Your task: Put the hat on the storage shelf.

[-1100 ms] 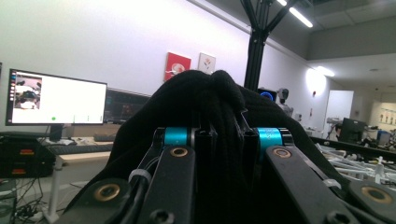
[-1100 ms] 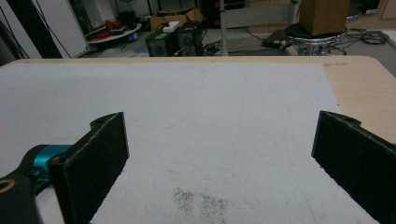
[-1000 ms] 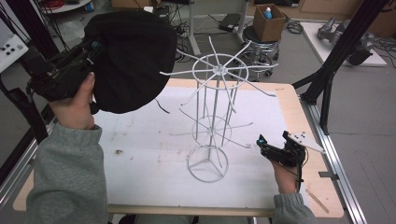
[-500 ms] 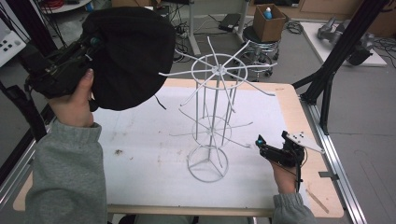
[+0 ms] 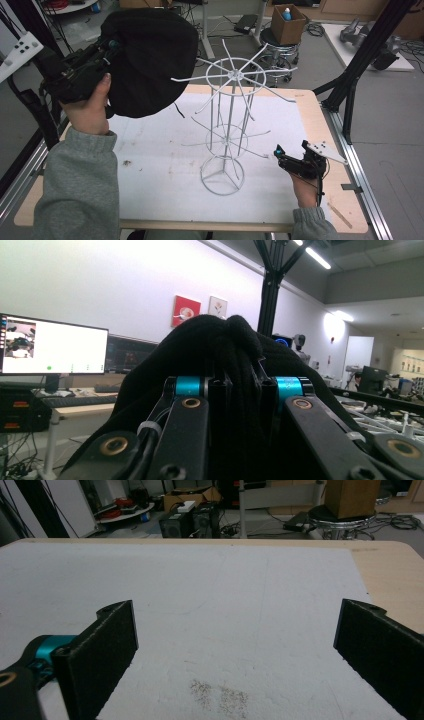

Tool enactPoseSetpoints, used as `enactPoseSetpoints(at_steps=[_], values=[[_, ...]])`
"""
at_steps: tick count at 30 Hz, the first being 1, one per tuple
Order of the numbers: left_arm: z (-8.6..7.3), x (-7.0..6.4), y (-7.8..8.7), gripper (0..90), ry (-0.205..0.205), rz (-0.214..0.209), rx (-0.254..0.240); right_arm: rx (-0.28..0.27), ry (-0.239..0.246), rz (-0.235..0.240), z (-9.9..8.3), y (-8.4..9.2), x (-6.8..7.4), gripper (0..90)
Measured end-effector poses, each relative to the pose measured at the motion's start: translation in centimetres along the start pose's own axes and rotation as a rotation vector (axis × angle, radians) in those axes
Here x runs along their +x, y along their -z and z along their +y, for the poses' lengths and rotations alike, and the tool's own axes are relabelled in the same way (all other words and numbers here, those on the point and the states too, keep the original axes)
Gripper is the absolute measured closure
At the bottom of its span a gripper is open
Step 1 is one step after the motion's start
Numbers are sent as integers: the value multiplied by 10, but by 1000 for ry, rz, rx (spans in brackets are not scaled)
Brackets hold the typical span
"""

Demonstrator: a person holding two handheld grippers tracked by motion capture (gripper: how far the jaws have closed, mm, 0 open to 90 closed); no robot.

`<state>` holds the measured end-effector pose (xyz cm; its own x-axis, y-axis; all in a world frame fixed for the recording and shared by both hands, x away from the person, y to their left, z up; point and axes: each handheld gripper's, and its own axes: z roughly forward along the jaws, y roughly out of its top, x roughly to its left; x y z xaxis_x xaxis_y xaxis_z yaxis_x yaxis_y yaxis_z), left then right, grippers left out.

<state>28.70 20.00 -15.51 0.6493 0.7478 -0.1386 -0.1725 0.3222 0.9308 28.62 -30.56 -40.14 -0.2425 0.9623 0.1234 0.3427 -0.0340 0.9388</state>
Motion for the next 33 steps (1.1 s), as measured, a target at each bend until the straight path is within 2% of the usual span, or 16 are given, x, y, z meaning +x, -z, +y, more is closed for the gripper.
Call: enactPoseSetpoints(at_steps=[13,23,33], values=[[-6,-3,-6,817,14,-14,1,6,9,-1,-1,-1,1,29],[-15,-3,-10,815,4,-15,37,8,14,-2,-1,-1,1,29],[-23,-4,-16,810,18,-22,61,9,14,0,-1,-1,2,29]])
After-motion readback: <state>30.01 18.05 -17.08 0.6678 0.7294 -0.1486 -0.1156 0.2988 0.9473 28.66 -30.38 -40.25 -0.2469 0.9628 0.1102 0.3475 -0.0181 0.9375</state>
